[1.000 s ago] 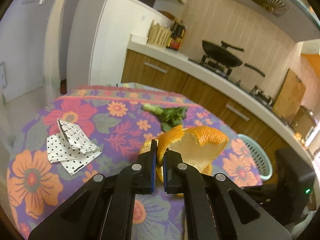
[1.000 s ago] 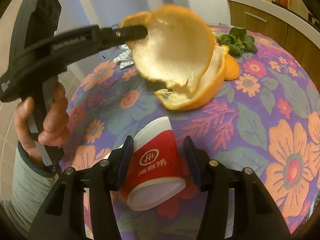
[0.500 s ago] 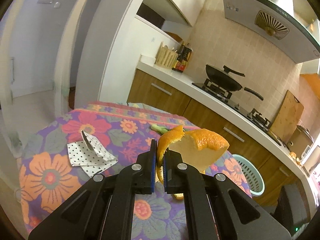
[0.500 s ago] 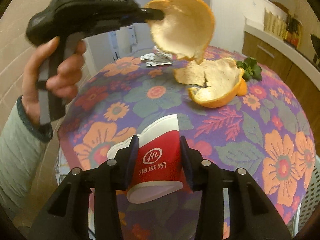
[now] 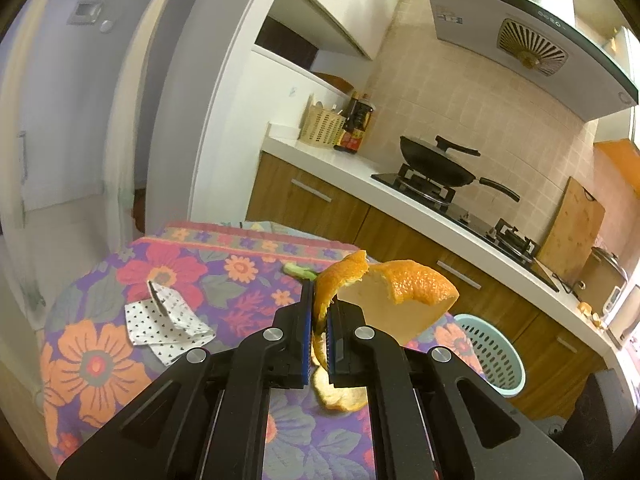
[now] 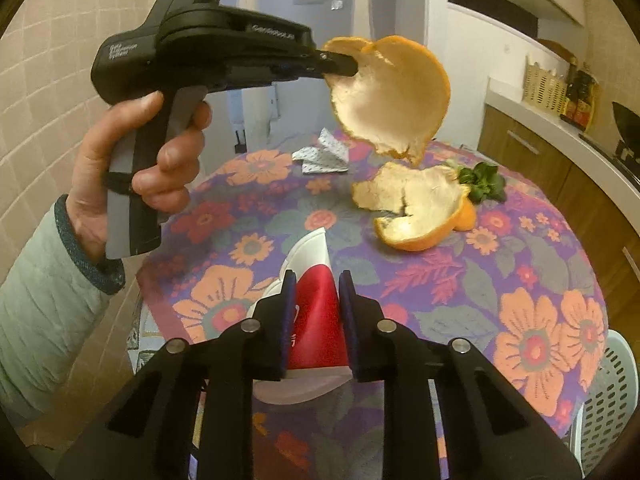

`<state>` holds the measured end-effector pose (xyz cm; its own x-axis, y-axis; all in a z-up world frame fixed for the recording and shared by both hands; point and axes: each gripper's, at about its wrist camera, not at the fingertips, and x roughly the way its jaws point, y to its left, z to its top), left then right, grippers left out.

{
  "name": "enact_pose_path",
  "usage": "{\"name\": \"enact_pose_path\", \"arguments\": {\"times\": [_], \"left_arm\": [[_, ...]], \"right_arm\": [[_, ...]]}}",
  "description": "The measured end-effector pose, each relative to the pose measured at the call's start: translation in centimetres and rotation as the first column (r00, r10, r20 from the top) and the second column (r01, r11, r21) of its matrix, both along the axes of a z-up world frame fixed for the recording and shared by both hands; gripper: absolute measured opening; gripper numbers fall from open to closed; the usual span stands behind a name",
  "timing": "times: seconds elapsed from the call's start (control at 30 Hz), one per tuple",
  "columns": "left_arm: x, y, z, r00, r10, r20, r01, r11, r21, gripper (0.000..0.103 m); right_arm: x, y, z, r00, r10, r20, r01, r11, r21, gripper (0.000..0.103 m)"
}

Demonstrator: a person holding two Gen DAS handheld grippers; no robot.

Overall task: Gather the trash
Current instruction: 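Carry the cup and peel over the wastebasket and open both grippers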

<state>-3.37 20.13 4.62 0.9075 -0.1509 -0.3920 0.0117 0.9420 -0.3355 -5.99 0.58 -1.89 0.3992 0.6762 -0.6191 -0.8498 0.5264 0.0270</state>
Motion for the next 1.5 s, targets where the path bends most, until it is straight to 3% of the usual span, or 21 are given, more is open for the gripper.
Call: {"name": "enact_pose_path", "arguments": {"times": [0.27,0.5,0.7,0.83,1.0,1.2,1.3,1.4,1.5], "left_arm": [[1.7,-3.6,1.2,0.997,-0.075,0.003,0.075,0.997,-0.004,0.003],[5.8,-11.4,1.5,0.982,-0.180,-0.057,0.183,0.980,0.073,0.003],[9.4,-17.9,0.7,0.955,-0.274,-0.111,0.284,0.955,0.088,0.003],[11.6,-22.8,-0.5,0.928,-0.333,-0.164,0.353,0.929,0.109,0.003],[14.5,-29.1,-2.9,0.880,-0.399,-0.256,0.434,0.896,0.097,0.003],[16.9,-34.6,-5.5,0.843,-0.421,-0.336,0.478,0.872,0.106,0.004],[17.5,-35.9,-6.3,0.830,-0.426,-0.360,0.491,0.865,0.107,0.008],[17.4,-36.7,-6.8,0.829,-0.419,-0.371,0.492,0.861,0.127,0.028],[16.8,-36.7,-6.7,0.834,-0.422,-0.357,0.499,0.852,0.158,0.038]], "right_arm": [[2.0,-5.1,3.2,0.988,-0.138,0.062,0.133,0.987,0.085,0.018],[5.0,-13.3,4.9,0.933,-0.350,0.083,0.335,0.930,0.151,0.018],[7.5,-22.0,5.2,0.834,-0.546,0.076,0.528,0.831,0.177,0.018],[8.9,-27.1,4.5,0.751,-0.657,0.068,0.641,0.749,0.168,0.018],[10.8,-31.6,2.5,0.652,-0.757,0.041,0.748,0.651,0.129,0.019],[13.1,-35.3,-0.6,0.548,-0.835,-0.042,0.836,0.546,0.051,0.019],[13.5,-36.2,-1.8,0.525,-0.848,-0.071,0.851,0.524,0.028,0.019],[14.2,-36.9,-2.5,0.516,-0.847,-0.126,0.855,0.517,0.024,0.019],[14.7,-37.7,-3.1,0.510,-0.842,-0.176,0.858,0.514,0.026,0.020]]}}
